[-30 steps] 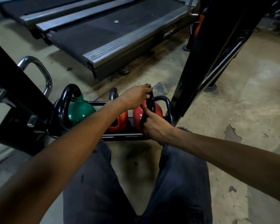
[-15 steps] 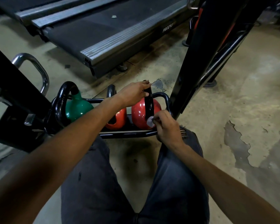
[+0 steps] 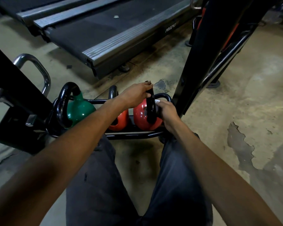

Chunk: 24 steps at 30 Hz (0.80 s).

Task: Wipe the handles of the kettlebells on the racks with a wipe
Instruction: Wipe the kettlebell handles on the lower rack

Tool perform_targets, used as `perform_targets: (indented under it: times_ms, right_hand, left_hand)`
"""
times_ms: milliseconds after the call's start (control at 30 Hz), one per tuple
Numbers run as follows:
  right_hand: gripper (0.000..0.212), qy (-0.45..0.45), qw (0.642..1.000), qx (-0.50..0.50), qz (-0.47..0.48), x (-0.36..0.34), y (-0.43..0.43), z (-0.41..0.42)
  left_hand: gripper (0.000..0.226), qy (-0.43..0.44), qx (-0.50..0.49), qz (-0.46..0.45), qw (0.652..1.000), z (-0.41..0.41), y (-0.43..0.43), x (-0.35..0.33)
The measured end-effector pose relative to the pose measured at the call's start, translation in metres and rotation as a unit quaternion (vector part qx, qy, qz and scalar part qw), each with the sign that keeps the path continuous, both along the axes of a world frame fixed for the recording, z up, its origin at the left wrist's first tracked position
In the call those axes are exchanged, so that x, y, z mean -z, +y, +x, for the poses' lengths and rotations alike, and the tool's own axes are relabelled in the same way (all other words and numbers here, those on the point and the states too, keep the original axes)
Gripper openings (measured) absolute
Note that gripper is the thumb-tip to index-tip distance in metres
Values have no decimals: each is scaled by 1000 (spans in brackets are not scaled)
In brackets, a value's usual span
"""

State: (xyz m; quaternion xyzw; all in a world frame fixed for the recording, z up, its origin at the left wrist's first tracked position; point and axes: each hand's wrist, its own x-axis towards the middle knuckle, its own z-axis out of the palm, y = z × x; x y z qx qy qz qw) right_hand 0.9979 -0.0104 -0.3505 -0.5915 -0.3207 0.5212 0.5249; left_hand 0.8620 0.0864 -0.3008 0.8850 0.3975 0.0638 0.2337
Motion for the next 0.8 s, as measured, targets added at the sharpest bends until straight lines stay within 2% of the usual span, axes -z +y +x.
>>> perform_targets:
  times_ms: [67,133,233,333,400,500,600,800]
  right_hand:
    - [30,101,994,-19,-36,-2,4,4]
    - [30,139,988,-44,-54,0,7,8]
    - [29,71,995,-52,-38,4,9,12]
    - [26,-69,997,-29,33,20,-17,11]
    - [21,-102,992,5,74,31,-43,6]
    - [17,-78,993,30,84,33,-49,-4]
    - [26,-23,998,39,41,15,-13,-7]
    - [34,-13,999,-42,2,24,-6,12]
  left_hand:
    - [53,3,1,-2,1000,0,1,-1]
    - [53,5,3,-3,1000,0,1,-1]
    - [54,6,4,-4,1000,1,1,-1]
    - [54,5,5,-5,1000,1,4,-1]
    - [53,4,4,-6,1000,0,5,-1]
    - [54,4,3,-5,1000,0,3,1]
    - [55,12,0,-1,1000,1,1,0]
    - [54,22,5,1,1000,2,0,-3]
